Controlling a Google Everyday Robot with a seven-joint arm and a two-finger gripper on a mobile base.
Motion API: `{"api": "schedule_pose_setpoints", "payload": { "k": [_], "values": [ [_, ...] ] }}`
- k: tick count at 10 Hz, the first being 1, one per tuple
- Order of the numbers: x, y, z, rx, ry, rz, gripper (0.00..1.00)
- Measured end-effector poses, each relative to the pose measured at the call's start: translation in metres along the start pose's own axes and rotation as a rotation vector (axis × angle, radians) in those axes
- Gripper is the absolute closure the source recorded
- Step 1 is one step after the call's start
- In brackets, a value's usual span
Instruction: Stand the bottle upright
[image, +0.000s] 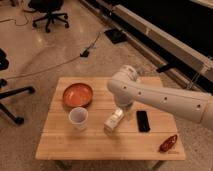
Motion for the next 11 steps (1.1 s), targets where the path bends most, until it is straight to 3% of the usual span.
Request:
{"api": "schedule_pose_setpoints", "payload": {
  "k": [11],
  "values": [
    [-0.017,-0.014,0.009,-0.028,0.013,-0.138,0.35]
  ]
}}
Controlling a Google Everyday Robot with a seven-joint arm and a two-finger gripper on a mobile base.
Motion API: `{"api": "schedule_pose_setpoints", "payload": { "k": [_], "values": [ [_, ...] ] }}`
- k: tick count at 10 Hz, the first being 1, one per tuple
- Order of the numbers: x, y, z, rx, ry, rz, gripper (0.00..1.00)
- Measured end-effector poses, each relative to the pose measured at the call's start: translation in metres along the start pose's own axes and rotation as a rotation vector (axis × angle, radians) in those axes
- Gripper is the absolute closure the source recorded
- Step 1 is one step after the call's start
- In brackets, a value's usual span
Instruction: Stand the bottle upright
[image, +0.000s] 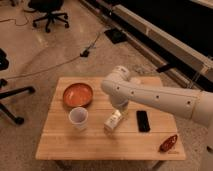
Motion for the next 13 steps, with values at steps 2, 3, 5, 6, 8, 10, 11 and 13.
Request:
{"api": "schedule_pose_setpoints", "payload": {
  "k": [2,3,5,6,8,10,11,13],
  "values": [
    [0.001,-0.002,0.004,-0.006,-0.006,-0.007,0.35],
    [0.002,-0.001,0.005,-0.009,-0.007,-0.017,0.35],
    [0.000,-0.005,0.008,-0.013,-0.008,-0.036,0.35],
    [-0.001,-0.007,0.010,-0.014,-0.008,-0.043,0.35],
    [-0.002,-0.007,0.012,-0.019,-0.007,-0.067,0.35],
    [-0.002,-0.009,0.016,-0.024,-0.013,-0.069,0.35],
    [-0.003,-0.011,0.017,-0.027,-0.015,-0.075,0.35],
    [-0.003,-0.014,0.021,-0.031,-0.015,-0.086,0.35]
  ]
}}
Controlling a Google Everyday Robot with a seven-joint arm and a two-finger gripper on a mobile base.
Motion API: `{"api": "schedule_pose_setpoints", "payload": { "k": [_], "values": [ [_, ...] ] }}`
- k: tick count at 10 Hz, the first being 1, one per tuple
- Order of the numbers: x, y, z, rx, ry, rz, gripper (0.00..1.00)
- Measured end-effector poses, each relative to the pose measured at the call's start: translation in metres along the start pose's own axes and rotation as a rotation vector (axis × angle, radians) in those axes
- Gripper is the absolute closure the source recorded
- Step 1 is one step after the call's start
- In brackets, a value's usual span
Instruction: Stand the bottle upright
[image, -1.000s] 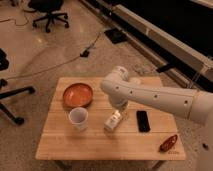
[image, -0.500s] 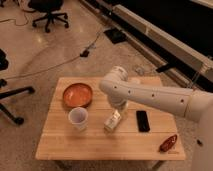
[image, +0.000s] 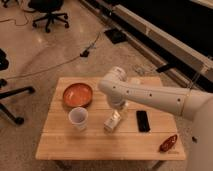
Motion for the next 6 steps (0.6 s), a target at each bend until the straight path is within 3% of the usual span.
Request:
{"api": "schedule_pose_setpoints", "payload": {
  "k": [6],
  "values": [
    [-0.0020,-0.0009,0.0098,-0.011,-0.009,-0.004,0.35]
  ]
}}
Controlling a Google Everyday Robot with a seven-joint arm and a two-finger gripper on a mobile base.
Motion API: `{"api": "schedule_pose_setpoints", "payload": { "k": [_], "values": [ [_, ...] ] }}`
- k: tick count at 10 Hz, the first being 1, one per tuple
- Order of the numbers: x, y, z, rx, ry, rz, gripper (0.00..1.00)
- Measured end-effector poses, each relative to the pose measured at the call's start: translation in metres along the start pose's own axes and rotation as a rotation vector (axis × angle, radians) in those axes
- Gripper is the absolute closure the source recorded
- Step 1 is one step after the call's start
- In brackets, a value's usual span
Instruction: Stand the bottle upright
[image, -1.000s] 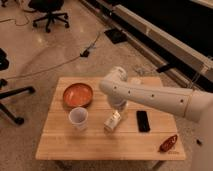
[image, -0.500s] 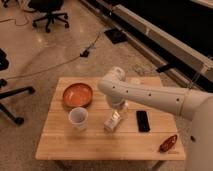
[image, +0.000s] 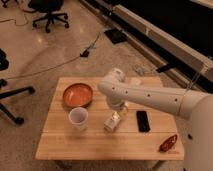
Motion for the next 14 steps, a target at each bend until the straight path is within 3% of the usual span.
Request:
{"api": "schedule_pose_setpoints", "payload": {
  "k": [14],
  "values": [
    [-0.001,-0.009,0.018,-0.020,-0.024,-0.027,0.35]
  ]
}}
